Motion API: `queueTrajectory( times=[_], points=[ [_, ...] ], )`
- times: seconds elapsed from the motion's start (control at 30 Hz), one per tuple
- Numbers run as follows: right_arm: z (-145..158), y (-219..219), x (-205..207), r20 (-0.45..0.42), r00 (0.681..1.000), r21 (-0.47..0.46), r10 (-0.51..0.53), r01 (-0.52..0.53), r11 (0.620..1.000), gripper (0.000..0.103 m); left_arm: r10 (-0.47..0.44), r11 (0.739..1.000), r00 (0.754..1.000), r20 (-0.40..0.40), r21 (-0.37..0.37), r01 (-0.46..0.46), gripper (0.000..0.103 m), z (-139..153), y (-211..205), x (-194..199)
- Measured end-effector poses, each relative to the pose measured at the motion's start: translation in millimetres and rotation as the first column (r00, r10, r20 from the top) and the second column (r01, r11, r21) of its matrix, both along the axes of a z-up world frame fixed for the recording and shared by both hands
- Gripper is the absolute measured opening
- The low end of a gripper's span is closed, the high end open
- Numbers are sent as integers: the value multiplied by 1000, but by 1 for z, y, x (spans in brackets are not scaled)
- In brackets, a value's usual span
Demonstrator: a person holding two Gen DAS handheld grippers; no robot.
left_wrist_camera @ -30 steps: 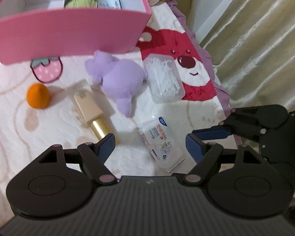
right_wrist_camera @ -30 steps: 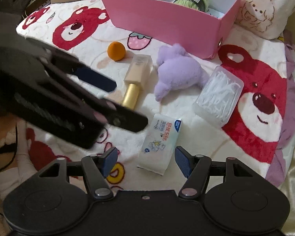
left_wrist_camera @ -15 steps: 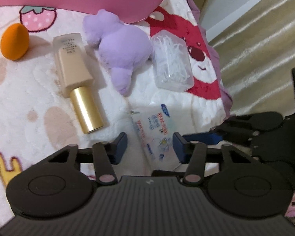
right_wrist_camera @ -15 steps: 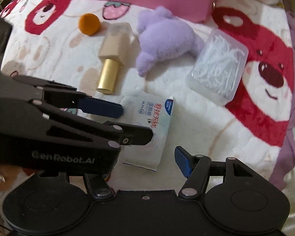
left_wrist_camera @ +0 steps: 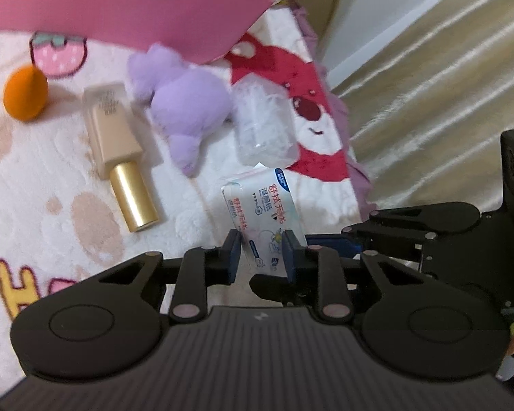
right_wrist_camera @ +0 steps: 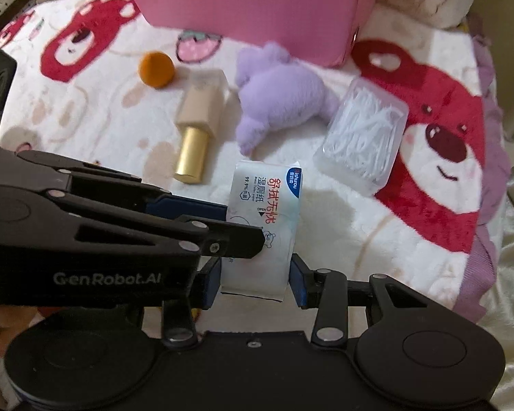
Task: Organize objects
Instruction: 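Carry the tissue pack into the pink box beside the yarn and release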
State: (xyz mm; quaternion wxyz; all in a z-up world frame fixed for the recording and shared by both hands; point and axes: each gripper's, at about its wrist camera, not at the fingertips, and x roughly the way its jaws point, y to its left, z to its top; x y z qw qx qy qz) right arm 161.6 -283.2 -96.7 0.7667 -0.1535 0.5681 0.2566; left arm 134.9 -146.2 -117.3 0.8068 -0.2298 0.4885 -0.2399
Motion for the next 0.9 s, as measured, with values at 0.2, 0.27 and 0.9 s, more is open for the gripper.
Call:
queueTrajectory(
  times=[0.2, 0.27, 0.9],
  points=[
    [28, 5, -17, 79, 996, 78, -47, 41, 996, 46, -37, 998, 996, 83, 62, 32, 24, 35, 9, -11],
    [39, 9, -21, 105, 993, 105, -59, 48, 993, 46, -34, 997, 994, 103, 75, 26, 25, 47, 15, -14],
    [140, 88, 35, 278, 954, 404, -112, -11, 915, 46, 108, 965, 944, 312, 197, -176, 27, 182, 104, 39]
  ],
)
